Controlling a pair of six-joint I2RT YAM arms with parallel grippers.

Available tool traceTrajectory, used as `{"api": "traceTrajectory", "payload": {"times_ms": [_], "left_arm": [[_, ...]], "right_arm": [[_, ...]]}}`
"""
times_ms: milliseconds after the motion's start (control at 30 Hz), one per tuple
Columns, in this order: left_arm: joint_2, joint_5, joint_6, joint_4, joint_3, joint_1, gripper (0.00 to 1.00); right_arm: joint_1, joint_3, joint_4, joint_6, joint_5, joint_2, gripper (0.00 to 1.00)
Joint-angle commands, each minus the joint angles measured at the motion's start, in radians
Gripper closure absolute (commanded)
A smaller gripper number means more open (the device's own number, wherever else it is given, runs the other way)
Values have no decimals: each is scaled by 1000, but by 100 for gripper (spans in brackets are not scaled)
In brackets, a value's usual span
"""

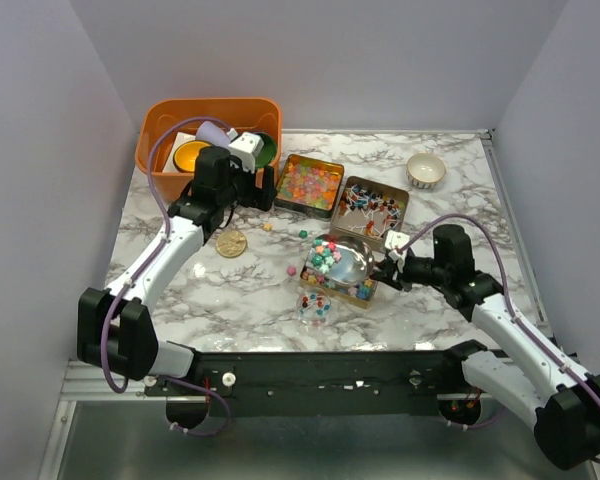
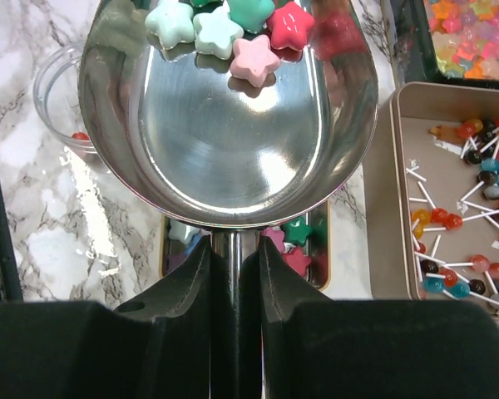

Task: Pack the candies
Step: Place the fake candies in the packing bottle.

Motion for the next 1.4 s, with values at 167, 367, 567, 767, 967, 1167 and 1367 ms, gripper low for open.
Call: {"api": "traceTrajectory", "payload": {"times_ms": [167,367,567,767,967,1167,1367], "left_arm": [[-59,-24,23,92,-119,-2,3],[-100,-17,9,94,-153,12,3],[-139,8,-25,103,-193,44,3],[-152,14,-49,106,-216,69,3],[-166,25,-58,128,-237,86,3],[-183,34,-72,145,-267,99,3],[-201,38,-81,149,-285,112,3]], "right_arm": [[-7,168,-349,-300,-69,-50,99],[-5,240,-465,-434,-57,-6,99],[-1,281,-527,-537,-32,59,99],[28,286,-519,-572,30,105,99],[79,310,-506,-554,130,140,99],[142,310,-500,-549,201,146,99],[203,314,-469,-514,285,164,99]]}}
